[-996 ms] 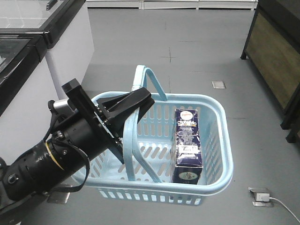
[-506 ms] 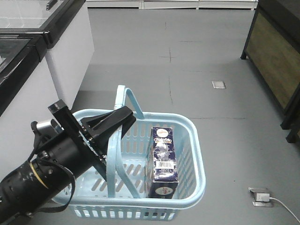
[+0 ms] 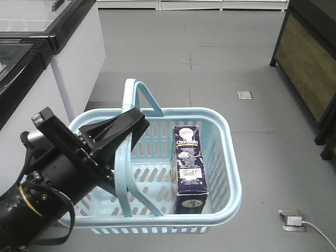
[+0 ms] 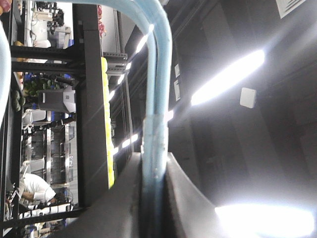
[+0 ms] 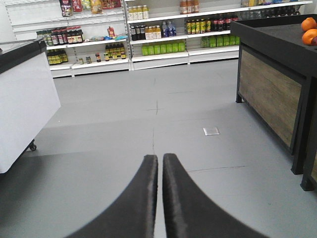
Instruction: Left arm holds basket, right arm returns cookies
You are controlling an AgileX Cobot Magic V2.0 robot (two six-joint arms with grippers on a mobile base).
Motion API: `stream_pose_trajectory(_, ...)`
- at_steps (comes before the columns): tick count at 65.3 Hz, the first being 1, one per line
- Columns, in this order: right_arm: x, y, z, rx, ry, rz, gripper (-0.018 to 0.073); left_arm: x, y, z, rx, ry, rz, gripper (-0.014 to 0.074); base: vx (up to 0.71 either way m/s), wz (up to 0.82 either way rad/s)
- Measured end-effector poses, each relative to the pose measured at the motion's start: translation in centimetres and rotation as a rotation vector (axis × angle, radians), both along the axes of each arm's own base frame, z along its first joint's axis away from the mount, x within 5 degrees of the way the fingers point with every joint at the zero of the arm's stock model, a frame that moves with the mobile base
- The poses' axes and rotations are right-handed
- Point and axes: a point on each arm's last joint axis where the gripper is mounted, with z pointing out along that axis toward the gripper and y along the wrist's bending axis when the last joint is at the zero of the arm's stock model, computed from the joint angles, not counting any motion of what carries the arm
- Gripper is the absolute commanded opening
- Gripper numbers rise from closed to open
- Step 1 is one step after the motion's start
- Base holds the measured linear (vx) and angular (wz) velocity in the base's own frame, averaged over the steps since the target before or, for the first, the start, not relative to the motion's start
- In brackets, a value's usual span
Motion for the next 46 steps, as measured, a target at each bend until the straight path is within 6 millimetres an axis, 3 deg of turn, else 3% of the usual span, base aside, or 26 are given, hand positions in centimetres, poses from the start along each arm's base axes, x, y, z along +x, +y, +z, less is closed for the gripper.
stream_pose_trajectory(46,0.0,0.0,0.0,0.0,0.0,0.0,-0.0003,-2.1,-2.1,0.0,-0.006,0.004,-0.043,-0.0003,0.0,0.0)
